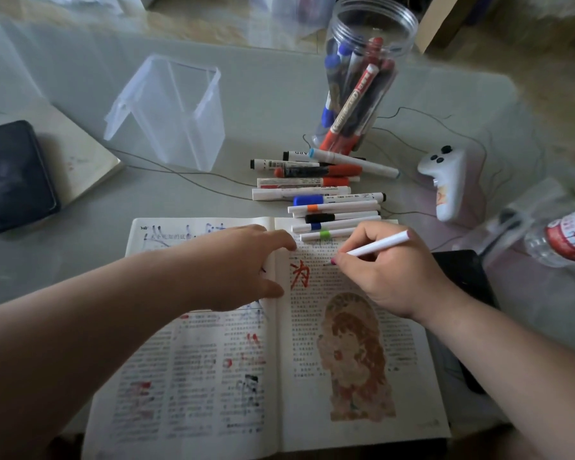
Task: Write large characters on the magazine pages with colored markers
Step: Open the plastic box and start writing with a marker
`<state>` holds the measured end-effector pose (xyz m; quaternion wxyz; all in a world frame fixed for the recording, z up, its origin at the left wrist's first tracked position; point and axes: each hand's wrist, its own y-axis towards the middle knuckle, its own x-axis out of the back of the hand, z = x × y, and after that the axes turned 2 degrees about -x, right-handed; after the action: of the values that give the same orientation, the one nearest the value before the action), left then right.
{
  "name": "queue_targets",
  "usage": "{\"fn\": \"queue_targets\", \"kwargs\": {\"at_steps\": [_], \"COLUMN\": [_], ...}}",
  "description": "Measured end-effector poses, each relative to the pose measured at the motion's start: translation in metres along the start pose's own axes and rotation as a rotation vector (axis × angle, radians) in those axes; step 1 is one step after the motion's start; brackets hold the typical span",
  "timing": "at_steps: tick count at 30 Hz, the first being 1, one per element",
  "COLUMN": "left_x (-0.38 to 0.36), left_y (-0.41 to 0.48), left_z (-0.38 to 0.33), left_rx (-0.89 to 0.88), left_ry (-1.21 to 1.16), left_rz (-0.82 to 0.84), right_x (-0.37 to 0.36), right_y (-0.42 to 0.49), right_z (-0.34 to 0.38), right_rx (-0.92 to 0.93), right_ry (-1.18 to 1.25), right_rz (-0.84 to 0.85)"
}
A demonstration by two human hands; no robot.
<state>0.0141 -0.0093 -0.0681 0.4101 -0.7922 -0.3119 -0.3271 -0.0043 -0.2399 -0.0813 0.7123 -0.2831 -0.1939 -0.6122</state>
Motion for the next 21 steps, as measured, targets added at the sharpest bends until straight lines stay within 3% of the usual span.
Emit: {"fn": "queue_targets", "kwargs": {"at_steps": [21], "left_x": [-0.0044], "left_y": [0.0033], "left_z": [-0.0018], "left_rx": [0.029], "left_ry": [0.011], "left_rz": [-0.031], "right_x": [-0.0053], "right_y": [-0.0043], "right_z": [0.0001], "right_rx": [0.008], "right_ry": [-0.061], "right_rz": [0.005]}}
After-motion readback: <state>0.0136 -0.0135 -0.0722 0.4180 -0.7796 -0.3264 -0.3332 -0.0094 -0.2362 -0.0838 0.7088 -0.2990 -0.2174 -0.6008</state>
